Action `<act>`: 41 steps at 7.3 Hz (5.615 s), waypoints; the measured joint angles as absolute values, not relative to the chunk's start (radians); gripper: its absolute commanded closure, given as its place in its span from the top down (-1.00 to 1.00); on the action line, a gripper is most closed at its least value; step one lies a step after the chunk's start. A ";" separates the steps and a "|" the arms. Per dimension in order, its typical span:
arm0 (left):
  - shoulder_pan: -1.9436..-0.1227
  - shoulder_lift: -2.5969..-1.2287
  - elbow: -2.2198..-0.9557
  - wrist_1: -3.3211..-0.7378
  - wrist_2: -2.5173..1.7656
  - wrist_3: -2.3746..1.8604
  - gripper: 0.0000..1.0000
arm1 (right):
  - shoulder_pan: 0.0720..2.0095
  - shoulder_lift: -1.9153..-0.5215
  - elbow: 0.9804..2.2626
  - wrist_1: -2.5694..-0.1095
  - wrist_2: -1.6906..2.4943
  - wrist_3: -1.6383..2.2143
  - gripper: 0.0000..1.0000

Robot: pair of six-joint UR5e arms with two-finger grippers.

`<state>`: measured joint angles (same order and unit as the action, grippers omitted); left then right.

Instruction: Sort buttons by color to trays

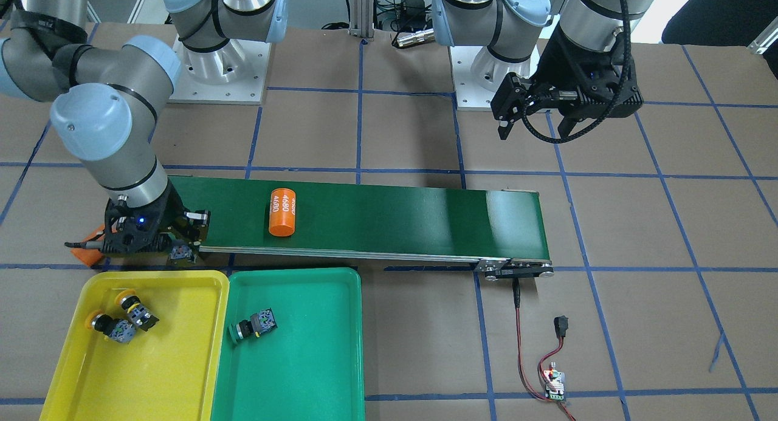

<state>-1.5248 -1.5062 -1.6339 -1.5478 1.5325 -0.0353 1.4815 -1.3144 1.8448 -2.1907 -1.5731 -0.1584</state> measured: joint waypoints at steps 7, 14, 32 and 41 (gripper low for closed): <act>-1.525 -1.504 -1.634 -1.548 1.532 -0.035 1.00 | 1.735 -1.008 1.500 -2.272 -1.490 -0.134 1.00; -1.525 -1.501 -1.633 -1.549 1.533 -0.035 1.00 | 1.620 -1.462 1.508 -1.655 -1.588 -0.148 1.00; -1.526 -1.498 -1.634 -1.549 1.532 -0.035 1.00 | 1.623 -1.588 1.551 -1.597 -1.525 -0.047 1.00; -1.526 -1.498 -1.632 -1.549 1.533 -0.035 1.00 | 1.621 -1.587 1.550 -1.596 -1.527 -0.048 1.00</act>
<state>-1.5263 -1.4978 -1.6324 -1.5493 1.5332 -0.0353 1.6214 -1.5867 1.5499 -1.5964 -1.5272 -0.0476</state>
